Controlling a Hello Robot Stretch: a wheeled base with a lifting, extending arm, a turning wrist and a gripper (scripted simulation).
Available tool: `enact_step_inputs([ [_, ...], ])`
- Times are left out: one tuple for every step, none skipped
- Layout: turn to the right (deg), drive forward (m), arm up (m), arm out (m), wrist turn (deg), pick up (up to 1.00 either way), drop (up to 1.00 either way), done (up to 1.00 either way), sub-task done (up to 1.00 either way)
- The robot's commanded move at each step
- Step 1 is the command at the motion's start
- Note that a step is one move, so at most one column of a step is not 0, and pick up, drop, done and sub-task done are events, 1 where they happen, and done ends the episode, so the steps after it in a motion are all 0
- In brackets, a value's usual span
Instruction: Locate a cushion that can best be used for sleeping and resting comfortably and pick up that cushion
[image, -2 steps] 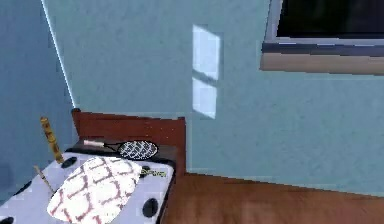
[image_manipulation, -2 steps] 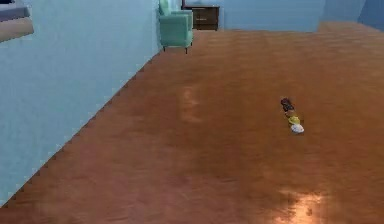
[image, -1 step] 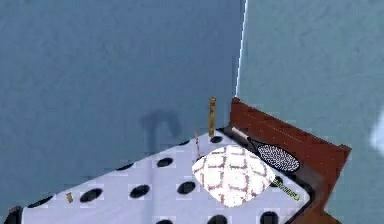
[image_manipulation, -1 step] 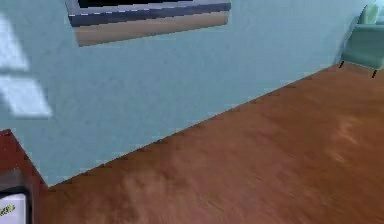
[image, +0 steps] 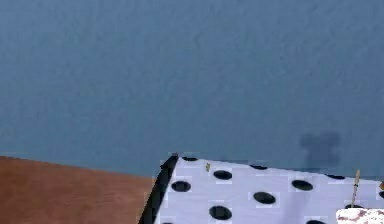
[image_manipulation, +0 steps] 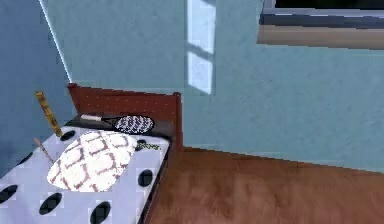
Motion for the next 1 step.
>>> enact_step_inputs([
  [-27.0,0.0,0.0,0.0,0.0,0.0,0.0,0.0,0.0],
])
